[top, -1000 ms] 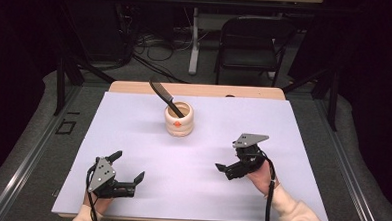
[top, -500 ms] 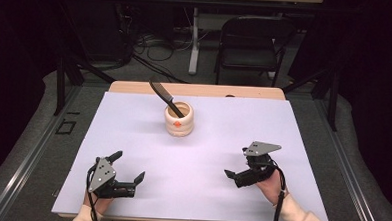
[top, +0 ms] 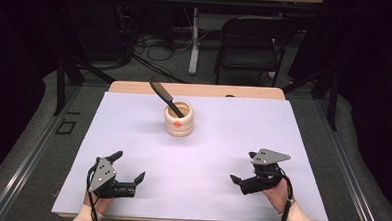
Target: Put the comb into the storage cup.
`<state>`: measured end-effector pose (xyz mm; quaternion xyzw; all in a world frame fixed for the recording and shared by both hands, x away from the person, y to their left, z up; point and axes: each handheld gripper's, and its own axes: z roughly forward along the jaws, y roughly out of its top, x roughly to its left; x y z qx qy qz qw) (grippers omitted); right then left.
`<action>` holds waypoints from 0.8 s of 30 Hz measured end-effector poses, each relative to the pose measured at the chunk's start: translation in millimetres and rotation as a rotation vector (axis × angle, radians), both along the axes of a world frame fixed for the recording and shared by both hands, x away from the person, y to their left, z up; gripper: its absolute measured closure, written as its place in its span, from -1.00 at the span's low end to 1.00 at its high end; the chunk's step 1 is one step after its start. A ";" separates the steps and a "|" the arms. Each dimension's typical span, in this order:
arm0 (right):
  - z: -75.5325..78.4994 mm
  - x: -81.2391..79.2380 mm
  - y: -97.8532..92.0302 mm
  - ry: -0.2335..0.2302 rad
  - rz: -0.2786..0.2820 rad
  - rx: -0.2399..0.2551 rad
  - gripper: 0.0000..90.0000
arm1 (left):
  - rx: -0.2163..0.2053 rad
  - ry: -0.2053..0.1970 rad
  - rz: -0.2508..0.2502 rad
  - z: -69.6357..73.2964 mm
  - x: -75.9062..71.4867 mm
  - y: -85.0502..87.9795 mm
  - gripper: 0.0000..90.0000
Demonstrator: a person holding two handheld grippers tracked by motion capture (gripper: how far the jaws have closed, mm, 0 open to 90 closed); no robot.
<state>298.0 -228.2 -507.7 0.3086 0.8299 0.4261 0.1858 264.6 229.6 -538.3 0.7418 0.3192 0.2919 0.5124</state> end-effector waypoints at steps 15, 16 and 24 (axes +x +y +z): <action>0.3 -13.9 -13.6 -0.017 -0.029 0.009 -1.00 | 0.000 0.003 0.002 -0.3 0.1 0.3 -1.00; 0.4 -14.8 -14.5 -0.020 -0.032 0.009 -1.00 | 0.000 0.003 0.002 -0.3 0.1 0.3 -1.00; 1.0 -22.0 -19.7 -0.038 -0.045 0.013 -1.00 | -0.002 0.008 0.003 -1.2 0.3 -0.2 -1.00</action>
